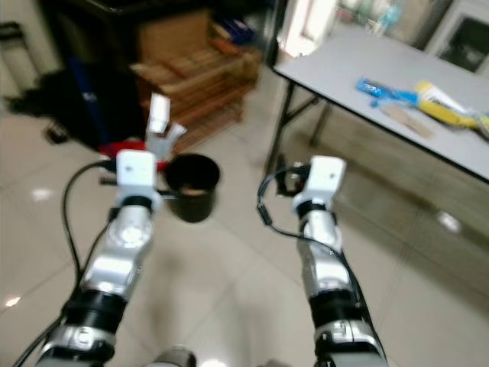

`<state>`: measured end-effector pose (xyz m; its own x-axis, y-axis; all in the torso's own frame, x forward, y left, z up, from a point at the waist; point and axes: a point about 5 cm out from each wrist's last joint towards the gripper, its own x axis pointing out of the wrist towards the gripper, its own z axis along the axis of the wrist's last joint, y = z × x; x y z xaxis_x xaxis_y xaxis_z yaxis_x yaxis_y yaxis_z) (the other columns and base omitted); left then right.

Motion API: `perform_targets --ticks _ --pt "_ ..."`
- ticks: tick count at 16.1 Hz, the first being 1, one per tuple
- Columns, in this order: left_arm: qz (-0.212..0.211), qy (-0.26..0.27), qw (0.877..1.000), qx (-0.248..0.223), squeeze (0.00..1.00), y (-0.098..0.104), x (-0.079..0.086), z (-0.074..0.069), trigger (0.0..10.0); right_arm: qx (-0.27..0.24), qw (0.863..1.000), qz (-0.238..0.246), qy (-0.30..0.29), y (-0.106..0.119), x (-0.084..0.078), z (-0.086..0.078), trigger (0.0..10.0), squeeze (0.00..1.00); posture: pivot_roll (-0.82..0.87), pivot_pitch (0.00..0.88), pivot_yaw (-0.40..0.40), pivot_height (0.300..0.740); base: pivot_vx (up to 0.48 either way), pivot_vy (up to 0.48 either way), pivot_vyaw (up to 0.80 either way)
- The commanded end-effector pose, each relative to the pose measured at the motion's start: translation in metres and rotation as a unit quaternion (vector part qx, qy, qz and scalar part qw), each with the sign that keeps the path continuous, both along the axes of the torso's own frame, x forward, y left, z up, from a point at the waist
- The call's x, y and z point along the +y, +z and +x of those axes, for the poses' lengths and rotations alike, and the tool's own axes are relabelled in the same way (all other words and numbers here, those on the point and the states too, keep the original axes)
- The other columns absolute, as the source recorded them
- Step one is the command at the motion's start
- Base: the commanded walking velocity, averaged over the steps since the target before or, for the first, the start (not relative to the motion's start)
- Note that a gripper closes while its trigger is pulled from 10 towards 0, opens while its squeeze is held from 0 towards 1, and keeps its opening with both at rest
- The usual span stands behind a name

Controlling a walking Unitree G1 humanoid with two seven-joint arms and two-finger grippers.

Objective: Picking trash to rubbish bin

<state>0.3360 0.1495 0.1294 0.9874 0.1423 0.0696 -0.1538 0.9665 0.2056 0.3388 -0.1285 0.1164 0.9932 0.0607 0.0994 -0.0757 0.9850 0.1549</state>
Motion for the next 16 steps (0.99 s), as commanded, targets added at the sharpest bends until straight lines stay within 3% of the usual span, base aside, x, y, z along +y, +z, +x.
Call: perform_targets --ticks 1,4,6,11,13,16 --pt "-0.005 -0.023 0.999 0.025 0.0 -0.013 -0.009 -0.003 10.0 0.022 1.0 -0.001 0.0 -0.008 -0.007 -0.001 10.0 0.0 -0.03 0.052 -0.107 0.74 0.0 0.0 0.0" --pt "0.005 -0.024 0.998 0.052 0.0 -0.031 -0.001 -0.008 10.0 0.051 0.999 -0.011 0.016 -0.019 -0.008 -0.002 10.0 0.0 -0.03 0.046 -0.105 0.74 0.112 0.0 0.0" --pt "0.01 -0.015 0.997 0.074 0.0 -0.043 0.006 -0.011 10.0 0.095 0.994 -0.028 0.04 -0.037 -0.009 -0.005 10.0 0.0 -0.03 0.052 -0.109 0.74 0.354 0.0 0.0" --pt "0.007 -0.032 0.988 0.152 0.0 -0.083 0.014 -0.021 10.0 0.218 0.968 -0.085 0.088 -0.095 -0.017 -0.032 10.0 0.0 -0.03 0.072 -0.115 0.74 0.355 0.0 0.0" --pt "0.013 -0.031 0.97 0.239 0.0 -0.119 0.023 -0.039 10.0 0.286 0.951 -0.087 0.077 -0.123 -0.026 -0.052 10.0 0.0 -0.04 0.075 -0.112 0.74 0.351 0.0 0.0" --pt "0.007 -0.035 0.952 0.305 0.0 -0.143 0.029 -0.058 10.0 0.33 0.94 -0.072 0.052 -0.141 -0.036 -0.07 10.0 0.0 -0.04 0.08 -0.116 0.74 0.354 0.0 0.0"
